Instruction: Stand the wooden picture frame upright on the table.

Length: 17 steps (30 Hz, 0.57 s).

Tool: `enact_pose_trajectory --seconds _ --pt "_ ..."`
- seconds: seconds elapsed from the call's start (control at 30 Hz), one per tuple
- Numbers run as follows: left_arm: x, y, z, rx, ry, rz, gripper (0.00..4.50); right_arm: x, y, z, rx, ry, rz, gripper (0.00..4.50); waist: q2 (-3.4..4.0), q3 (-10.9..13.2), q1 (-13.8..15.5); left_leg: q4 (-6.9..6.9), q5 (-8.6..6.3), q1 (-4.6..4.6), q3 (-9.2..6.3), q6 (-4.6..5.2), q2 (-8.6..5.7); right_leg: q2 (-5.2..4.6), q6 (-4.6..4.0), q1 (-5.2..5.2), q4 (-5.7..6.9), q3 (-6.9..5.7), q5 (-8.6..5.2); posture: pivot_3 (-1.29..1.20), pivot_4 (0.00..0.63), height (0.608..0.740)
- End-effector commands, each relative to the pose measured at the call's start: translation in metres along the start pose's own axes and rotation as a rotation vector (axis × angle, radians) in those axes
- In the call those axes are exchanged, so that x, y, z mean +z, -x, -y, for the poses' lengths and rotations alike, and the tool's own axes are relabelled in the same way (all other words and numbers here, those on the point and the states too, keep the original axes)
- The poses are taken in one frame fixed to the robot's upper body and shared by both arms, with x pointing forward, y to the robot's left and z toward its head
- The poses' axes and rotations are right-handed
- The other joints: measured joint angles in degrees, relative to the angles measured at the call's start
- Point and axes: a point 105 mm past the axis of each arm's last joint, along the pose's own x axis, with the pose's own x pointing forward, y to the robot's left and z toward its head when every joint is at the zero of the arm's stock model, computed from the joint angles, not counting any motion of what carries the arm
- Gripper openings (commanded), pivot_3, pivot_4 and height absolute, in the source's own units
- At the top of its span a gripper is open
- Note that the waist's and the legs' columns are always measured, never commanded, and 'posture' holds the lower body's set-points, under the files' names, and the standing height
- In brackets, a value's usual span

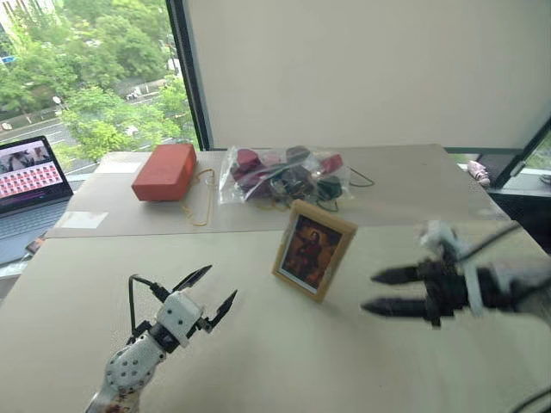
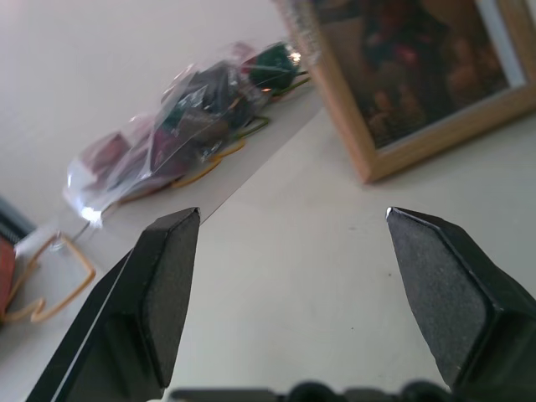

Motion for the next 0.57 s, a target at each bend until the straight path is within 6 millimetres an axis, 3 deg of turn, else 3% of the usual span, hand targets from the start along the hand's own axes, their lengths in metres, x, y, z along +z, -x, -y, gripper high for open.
enact_pose_trajectory --seconds 0.03,0.13,0.2,0.4,0.57 --pt "0.009 0.000 -0.007 0.119 0.135 -0.044 3.83 0.000 -0.005 0.034 -0.444 0.023 0.151 4.49 -0.17 0.0 -0.6 0.05 0.01 0.07 0.05 -0.02 0.00 0.01 0.00 0.04 0.00 0.08 0.00 0.00 0.150 0.740" --pt "0.004 0.001 -0.019 0.221 0.192 -0.086 3.83 -0.007 0.003 0.064 -0.861 0.023 0.268 4.49 -0.16 0.0 -0.7 0.05 0.12 0.10 0.02 -0.22 -0.03 0.02 0.01 0.00 0.15 0.14 0.08 0.00 0.150 0.740" --pt "-0.002 0.000 -0.027 0.294 0.232 -0.109 3.83 -0.008 0.006 0.065 -1.043 0.071 0.342 4.49 -0.15 0.0 -0.7 0.04 0.20 0.12 0.01 -0.35 -0.05 0.02 -0.01 -0.04 0.26 0.14 0.08 0.00 0.150 0.740" --pt "-0.017 -0.004 -0.038 0.417 0.312 -0.138 3.83 -0.024 -0.023 0.060 -1.144 0.028 0.465 4.49 -0.13 0.0 -1.2 0.00 0.36 0.11 -0.02 -0.65 -0.06 0.02 -0.03 -0.06 0.16 0.18 0.08 0.00 0.150 0.740" --pt "-0.018 -0.007 -0.040 0.422 0.298 -0.132 3.83 -0.027 -0.031 0.063 -1.155 0.033 0.461 4.49 -0.13 0.0 -1.0 -0.05 0.36 0.11 -0.04 -0.64 -0.05 0.03 -0.05 -0.06 0.11 0.16 0.08 0.00 0.150 0.740"
